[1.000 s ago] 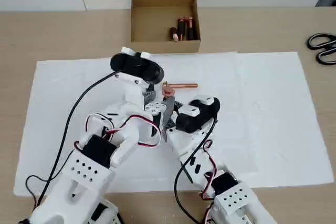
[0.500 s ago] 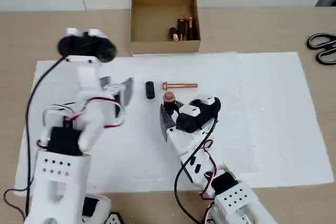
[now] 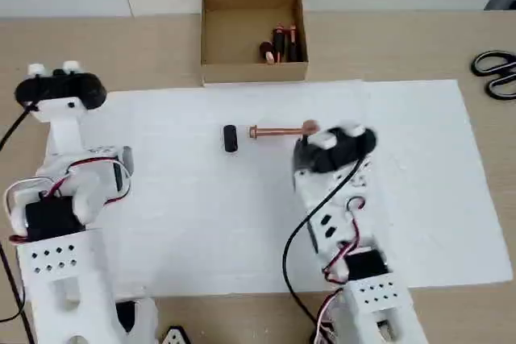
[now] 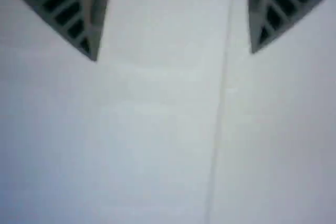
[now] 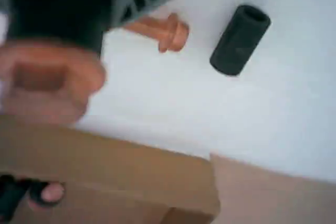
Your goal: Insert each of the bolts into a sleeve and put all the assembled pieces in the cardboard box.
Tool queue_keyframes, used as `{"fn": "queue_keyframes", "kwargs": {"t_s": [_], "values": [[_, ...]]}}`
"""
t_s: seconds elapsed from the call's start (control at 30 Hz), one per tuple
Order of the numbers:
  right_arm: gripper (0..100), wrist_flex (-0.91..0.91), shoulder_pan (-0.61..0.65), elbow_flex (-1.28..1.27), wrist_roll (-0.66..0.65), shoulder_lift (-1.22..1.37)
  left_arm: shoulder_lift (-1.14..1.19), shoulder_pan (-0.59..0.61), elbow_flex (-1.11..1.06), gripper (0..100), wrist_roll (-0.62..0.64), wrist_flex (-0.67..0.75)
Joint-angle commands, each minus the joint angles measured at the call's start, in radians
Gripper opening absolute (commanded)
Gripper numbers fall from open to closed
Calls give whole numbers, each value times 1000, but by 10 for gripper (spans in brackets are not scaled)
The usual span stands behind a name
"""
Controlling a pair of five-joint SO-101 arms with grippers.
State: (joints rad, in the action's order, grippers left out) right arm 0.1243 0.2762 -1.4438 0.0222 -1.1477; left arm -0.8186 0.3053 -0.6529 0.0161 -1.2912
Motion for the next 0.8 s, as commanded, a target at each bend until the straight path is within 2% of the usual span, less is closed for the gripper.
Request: {"fn": "queue_keyframes", "kwargs": {"t_s": [0.0,0.23,0.57,0.77], "values": [[4,157,-16,296,-15,15,-20,32,45,180,-3,-35],[4,193,-18,526,-49,291,-20,35,44,179,-3,-40],[4,10,-16,961,-51,889,-20,38,-16,179,-3,-35],[4,-10,-5,1298,-49,1225,-20,38,-19,179,-3,-37]]}}
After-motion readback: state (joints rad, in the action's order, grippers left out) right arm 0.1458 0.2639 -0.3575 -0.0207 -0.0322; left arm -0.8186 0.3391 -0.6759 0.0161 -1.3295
